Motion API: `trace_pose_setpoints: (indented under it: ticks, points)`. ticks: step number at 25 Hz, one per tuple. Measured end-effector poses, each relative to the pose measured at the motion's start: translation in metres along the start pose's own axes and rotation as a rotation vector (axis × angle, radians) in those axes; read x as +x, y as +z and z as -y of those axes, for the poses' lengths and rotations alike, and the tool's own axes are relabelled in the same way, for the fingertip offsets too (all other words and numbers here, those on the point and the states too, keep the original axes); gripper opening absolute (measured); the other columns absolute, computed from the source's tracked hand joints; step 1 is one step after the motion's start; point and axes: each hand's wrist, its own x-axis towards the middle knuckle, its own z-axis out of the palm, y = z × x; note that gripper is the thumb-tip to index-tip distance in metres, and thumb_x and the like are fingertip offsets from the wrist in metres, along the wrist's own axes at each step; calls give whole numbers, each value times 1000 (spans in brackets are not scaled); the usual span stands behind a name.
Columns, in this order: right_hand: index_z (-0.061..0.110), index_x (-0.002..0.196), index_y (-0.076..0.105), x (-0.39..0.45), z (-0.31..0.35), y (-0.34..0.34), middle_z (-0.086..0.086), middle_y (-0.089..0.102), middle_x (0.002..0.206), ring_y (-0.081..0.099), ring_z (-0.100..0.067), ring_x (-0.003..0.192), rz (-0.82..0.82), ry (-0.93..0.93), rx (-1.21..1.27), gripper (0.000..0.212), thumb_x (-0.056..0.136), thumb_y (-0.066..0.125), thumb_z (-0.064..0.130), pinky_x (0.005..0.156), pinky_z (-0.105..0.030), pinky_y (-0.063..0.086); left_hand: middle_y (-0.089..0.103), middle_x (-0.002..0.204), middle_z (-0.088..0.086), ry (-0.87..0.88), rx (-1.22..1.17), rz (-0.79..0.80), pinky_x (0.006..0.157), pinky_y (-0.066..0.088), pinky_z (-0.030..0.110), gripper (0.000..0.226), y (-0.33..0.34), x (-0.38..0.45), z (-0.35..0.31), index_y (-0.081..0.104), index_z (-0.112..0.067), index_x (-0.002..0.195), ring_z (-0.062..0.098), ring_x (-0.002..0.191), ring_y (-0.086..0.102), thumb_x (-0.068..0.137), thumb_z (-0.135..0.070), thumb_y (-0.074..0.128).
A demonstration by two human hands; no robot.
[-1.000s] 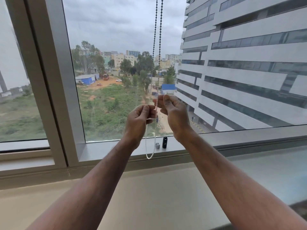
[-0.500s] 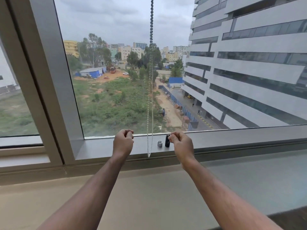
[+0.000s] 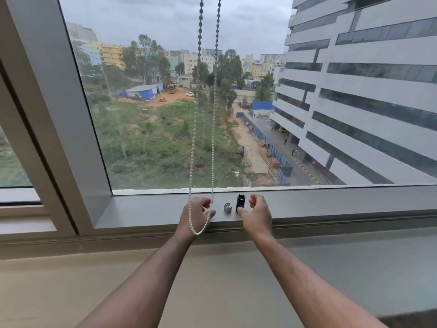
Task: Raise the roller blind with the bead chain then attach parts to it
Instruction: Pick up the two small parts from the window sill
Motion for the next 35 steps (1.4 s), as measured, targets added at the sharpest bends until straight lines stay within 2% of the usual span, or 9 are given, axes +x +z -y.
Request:
trace_pose_setpoints:
  ticks: [2,8,14,19,23,25,26,30,35]
  points:
    - [16,138,49,6,-2,3,-5,60,141,57,-19,131,46,-4,-8,56,90,76,16,107,-34,48,75,111,12,60,29,6,78,39,15,39,10,5,-5,73,-5,120,18,90,65,83,-13,82]
    - [18,126,57,19,-5,11,-5,72,119,68,-25,110,104,-44,-74,40,90,74,20,98,-42,54,75,114,17,87,74,13,93,49,32,45,37,18,-22,72,-4,124,32,103,70,82,-17,83]
    - [19,118,64,24,-7,14,-5,74,109,68,-25,102,116,-71,-96,23,95,67,20,87,-36,53,76,105,16,124,123,-3,88,52,37,24,44,19,-23,77,-5,108,34,104,67,85,-12,76]
    - [19,113,66,24,-9,12,-2,73,104,67,-24,98,123,-71,-69,18,95,67,19,85,-36,53,74,110,15,138,84,-21,88,46,25,24,34,16,-10,75,-6,114,31,104,70,90,-7,70]
    - [22,112,66,12,-6,11,1,71,100,66,-23,95,139,-58,4,16,96,67,20,82,-37,54,66,113,16,68,-95,-89,92,54,29,29,13,4,0,72,-5,123,21,97,72,96,-1,63]
    - [23,107,65,3,-4,9,3,70,95,67,-22,92,128,-54,71,11,97,66,20,76,-34,51,65,112,10,12,-184,-127,81,52,11,29,-1,-5,6,72,-6,124,-2,87,69,96,-3,65]
    - [25,106,65,-3,-2,8,4,70,95,67,-21,93,121,-57,102,10,97,65,20,76,-33,50,67,111,8,-14,-256,-146,77,48,6,30,-8,-10,9,71,-8,124,-3,86,68,95,-4,67]
    - [31,118,63,-33,3,1,7,71,102,73,-13,93,127,-32,297,20,101,61,20,86,-33,56,72,111,10,-115,-697,-182,90,58,28,21,-43,-35,17,66,-15,114,18,103,76,95,-7,72]
    - [35,124,63,-70,1,1,1,72,101,73,-6,81,157,-5,426,29,102,62,16,77,-29,61,77,99,8,-85,-1031,-227,88,59,23,20,-72,-61,13,70,-10,112,18,105,77,93,-3,71]
